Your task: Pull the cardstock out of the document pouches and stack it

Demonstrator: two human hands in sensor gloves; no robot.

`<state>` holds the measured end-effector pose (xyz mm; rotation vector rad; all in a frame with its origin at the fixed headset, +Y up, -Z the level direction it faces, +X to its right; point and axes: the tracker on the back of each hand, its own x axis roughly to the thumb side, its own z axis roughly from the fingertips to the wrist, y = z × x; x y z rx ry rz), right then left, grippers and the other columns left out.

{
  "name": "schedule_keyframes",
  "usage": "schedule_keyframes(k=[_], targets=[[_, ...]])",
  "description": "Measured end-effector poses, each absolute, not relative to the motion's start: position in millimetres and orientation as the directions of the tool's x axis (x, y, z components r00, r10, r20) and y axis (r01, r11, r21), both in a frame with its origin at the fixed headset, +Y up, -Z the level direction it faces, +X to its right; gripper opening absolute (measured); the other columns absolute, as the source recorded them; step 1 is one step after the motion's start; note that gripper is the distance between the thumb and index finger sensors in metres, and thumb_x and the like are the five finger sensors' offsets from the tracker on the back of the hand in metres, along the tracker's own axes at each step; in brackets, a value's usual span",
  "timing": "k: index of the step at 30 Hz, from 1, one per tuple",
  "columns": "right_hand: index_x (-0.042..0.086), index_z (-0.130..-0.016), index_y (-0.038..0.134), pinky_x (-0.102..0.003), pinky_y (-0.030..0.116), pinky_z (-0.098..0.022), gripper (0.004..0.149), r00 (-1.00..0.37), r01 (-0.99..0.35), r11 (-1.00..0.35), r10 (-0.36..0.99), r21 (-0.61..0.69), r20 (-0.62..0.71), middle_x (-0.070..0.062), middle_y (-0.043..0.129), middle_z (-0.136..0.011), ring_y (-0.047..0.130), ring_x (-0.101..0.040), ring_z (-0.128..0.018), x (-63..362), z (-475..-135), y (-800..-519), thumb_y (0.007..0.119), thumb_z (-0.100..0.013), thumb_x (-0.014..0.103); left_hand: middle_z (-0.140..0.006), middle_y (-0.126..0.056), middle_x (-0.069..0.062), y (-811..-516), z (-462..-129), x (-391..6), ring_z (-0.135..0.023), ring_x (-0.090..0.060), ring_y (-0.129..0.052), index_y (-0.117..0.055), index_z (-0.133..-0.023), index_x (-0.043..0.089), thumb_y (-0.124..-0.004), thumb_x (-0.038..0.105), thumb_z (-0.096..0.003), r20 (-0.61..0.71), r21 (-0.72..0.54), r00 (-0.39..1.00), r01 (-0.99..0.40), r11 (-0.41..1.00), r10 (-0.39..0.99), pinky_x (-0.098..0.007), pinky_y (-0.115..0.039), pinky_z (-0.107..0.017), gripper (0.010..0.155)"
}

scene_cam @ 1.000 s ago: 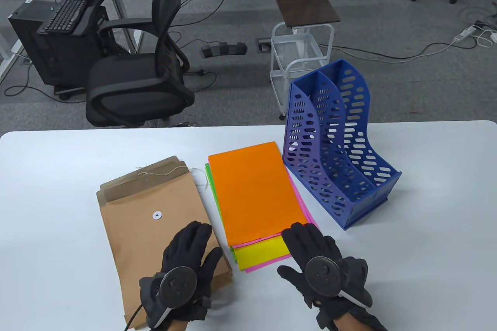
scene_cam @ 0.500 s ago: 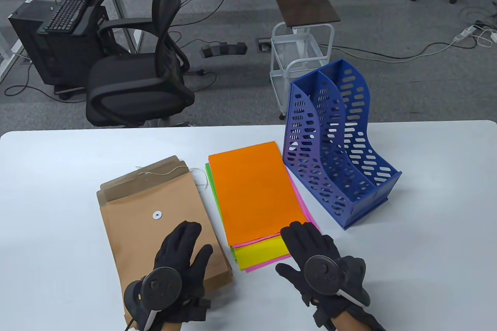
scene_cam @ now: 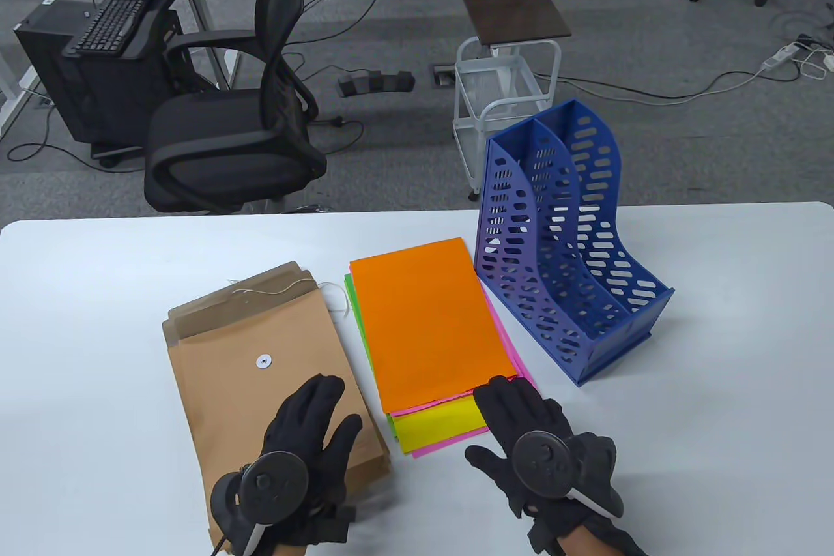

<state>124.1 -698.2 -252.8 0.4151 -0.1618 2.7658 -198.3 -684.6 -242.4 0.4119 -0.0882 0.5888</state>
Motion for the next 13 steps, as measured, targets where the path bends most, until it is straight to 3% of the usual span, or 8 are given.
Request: schedule_keyframes(k=[13], targets=[[0.022,-0.108,0.059,-0.067,0.052,-0.069,0.075,-0.897,-0.364,-0.93,0.336,-0.048,0.288,-0.008,0.058,-0.117,0.056,-0.039,-0.105,127.2,-254.0,-698.4,0.081,-0.045,0.056,-0.11,-0.074,0.005,-688.1,-245.4,-195.9,-0.102,-0.02,-0.08,-0.069,-0.102,0.036,-0.071,0.063,-0.0465,0.191,0.311,0.833,-0.553,0.773,0.519,-0.051,-0.069,-0.075,0.062]])
